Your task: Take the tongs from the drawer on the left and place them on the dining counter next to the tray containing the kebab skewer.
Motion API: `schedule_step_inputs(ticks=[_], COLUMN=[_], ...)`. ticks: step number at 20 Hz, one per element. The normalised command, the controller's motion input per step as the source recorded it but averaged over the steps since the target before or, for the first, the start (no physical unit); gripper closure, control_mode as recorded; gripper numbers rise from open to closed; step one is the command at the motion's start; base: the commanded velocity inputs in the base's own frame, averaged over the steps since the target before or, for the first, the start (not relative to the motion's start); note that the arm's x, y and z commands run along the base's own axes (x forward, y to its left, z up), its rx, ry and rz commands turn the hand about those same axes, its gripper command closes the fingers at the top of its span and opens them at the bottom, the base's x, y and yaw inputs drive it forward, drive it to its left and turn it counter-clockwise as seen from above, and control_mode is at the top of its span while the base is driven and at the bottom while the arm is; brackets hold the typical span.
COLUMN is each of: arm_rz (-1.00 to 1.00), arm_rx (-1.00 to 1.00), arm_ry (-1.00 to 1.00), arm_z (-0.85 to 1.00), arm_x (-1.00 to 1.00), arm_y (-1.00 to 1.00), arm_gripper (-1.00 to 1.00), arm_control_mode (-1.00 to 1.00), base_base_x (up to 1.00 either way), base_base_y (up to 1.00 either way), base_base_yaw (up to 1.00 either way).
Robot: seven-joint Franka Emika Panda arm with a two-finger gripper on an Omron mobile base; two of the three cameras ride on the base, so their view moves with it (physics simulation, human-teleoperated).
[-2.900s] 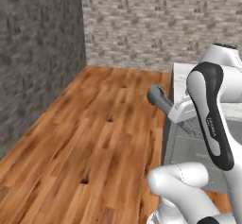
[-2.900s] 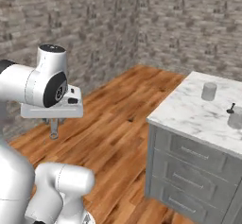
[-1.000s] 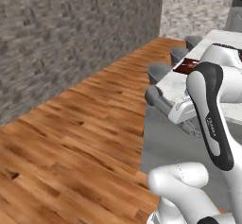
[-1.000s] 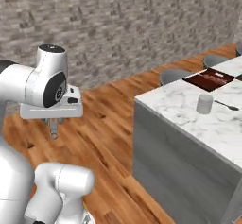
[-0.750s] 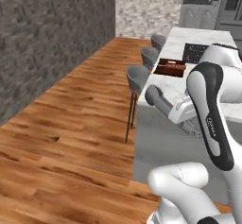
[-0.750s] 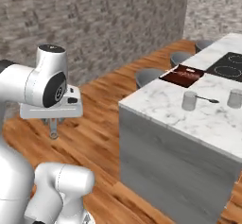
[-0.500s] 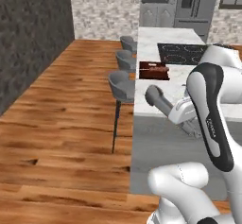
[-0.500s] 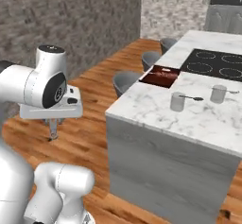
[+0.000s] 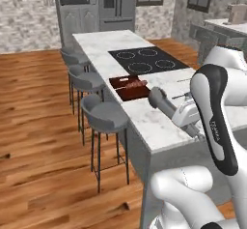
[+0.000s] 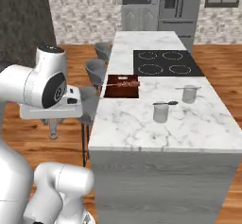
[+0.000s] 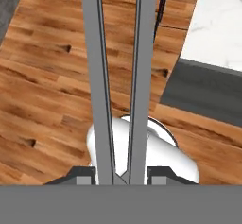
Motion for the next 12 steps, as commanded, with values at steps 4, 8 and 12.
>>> schedule_step_inputs(ticks=[4, 8, 12], arm_rz=[0.00, 0.00, 0.00], arm_rx=[0.00, 0.00, 0.00], arm_ry=[0.00, 0.00, 0.00], arm_z=[0.00, 0.00, 0.00], arm_x=[0.00, 0.00, 0.00], arm_y=[0.00, 0.00, 0.00], arm_gripper=[1.00, 1.00, 1.00], arm_control_mode=[1.00, 1.00, 1.00], base_base_x=[0.95, 0.30, 0.00], base_base_y=[0.76, 0.68, 0.38], base_base_yaw=[-0.73, -0.77, -0.88])
